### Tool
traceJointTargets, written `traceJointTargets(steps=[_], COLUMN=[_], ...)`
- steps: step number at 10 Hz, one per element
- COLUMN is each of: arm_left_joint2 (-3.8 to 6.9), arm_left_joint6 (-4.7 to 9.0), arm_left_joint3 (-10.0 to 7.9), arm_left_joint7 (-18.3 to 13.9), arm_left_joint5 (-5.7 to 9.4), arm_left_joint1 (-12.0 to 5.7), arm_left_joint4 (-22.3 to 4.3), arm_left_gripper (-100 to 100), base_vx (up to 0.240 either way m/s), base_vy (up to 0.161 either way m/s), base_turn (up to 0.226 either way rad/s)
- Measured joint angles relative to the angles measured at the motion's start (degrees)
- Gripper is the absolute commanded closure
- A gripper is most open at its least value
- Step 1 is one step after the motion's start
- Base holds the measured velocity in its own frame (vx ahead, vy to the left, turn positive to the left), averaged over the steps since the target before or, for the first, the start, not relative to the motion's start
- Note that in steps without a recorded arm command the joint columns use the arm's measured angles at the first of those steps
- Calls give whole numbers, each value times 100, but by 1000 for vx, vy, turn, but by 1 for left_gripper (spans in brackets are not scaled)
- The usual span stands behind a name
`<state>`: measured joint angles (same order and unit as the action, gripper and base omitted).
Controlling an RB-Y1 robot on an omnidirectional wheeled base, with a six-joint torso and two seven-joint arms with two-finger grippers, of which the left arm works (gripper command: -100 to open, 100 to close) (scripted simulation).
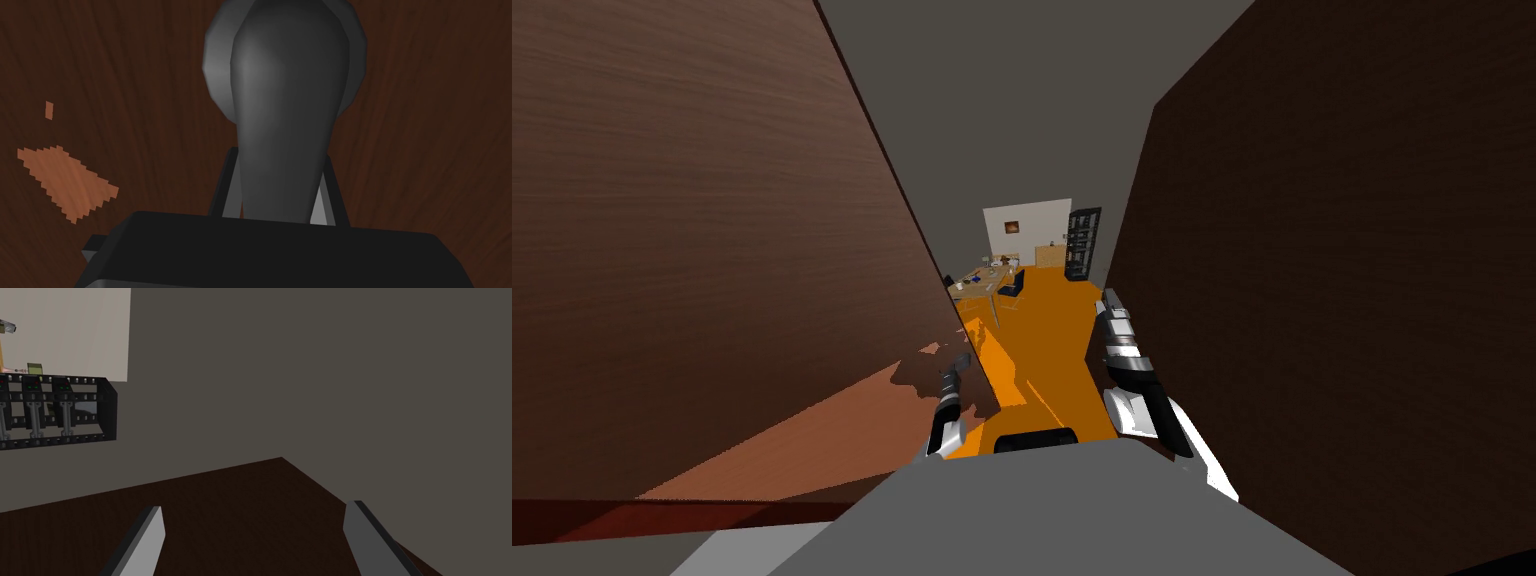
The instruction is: Push the door open
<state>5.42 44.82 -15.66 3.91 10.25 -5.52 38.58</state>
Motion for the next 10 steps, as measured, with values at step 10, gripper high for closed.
traceJointTargets(steps=[10], arm_left_joint2=[66], arm_left_joint6=[14], arm_left_joint3=[-476], arm_left_joint7=[149], arm_left_joint5=[270], arm_left_joint1=[21], arm_left_joint4=[-102], arm_left_gripper=[100], base_vx=[162], base_vy=[-25], base_turn=[47])
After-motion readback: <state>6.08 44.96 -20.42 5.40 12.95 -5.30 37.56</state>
